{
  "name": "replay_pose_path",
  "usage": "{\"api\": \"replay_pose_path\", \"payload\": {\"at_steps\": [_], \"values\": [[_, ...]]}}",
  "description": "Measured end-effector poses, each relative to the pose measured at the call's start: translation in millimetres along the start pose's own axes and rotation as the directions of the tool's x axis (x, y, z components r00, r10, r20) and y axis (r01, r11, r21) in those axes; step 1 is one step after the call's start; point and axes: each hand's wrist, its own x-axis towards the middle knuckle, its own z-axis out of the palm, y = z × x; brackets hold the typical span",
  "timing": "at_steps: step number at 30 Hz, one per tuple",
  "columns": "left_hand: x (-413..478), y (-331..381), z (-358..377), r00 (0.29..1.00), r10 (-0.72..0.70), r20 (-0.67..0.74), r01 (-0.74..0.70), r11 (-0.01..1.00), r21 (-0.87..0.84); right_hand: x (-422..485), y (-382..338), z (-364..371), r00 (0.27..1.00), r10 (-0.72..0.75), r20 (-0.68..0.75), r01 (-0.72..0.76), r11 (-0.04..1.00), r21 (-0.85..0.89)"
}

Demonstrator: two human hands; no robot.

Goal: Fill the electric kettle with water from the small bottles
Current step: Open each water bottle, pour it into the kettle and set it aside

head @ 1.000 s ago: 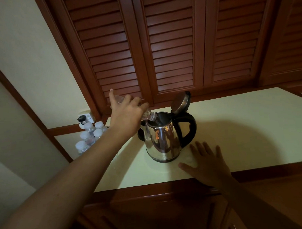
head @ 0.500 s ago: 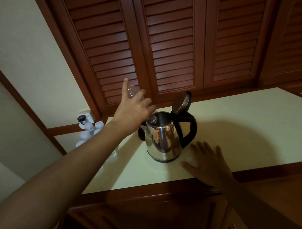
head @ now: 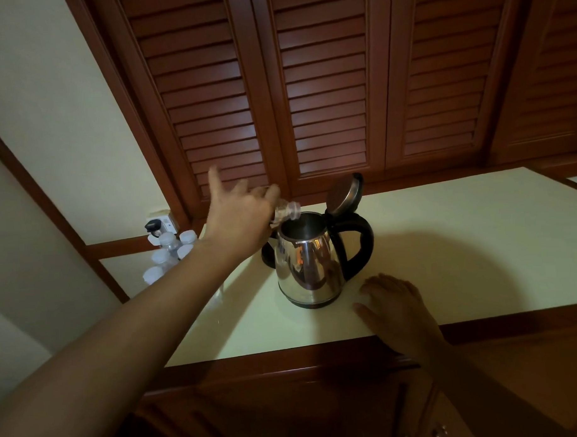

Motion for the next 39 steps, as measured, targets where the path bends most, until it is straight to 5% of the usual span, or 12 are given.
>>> {"api": "replay_pose_path", "payload": {"at_steps": [3, 6, 11, 20, 27, 34, 39], "values": [[-17.2, 1.7, -2.9, 0.979, -0.181, 0.098, 0.196, 0.964, -0.177, -5.4, -1.0, -0.7, 0.991, 0.023, -0.133, -0.005, 0.991, 0.136], [-43.5, 10.6, -10.2, 0.952, -0.290, 0.097, 0.297, 0.799, -0.524, -14.7, -11.6, -17.5, 0.980, 0.075, -0.184, -0.003, 0.933, 0.361], [-96.9, 49.4, -28.0, 0.987, -0.114, 0.109, 0.152, 0.503, -0.851, -16.4, -50.5, -76.4, 0.984, 0.006, -0.176, 0.107, 0.771, 0.628], [-104.4, 78.3, -27.1, 0.992, -0.052, 0.116, 0.128, 0.368, -0.921, -19.6, -61.5, -123.4, 0.957, -0.163, -0.240, 0.272, 0.788, 0.553], [-83.0, 74.0, -37.3, 0.968, 0.180, 0.176, 0.168, 0.055, -0.984, -25.8, -49.7, -137.7, 0.904, -0.291, -0.313, 0.425, 0.688, 0.589], [-47.5, 82.0, -37.8, 0.794, 0.587, 0.158, 0.482, -0.451, -0.751, -31.8, -37.2, -171.2, 0.850, -0.402, -0.341, 0.527, 0.649, 0.549], [-14.6, 122.2, -31.0, 0.641, 0.767, -0.026, 0.607, -0.526, -0.596, -28.2, -21.7, -195.5, 0.770, -0.458, -0.445, 0.603, 0.751, 0.270]]}}
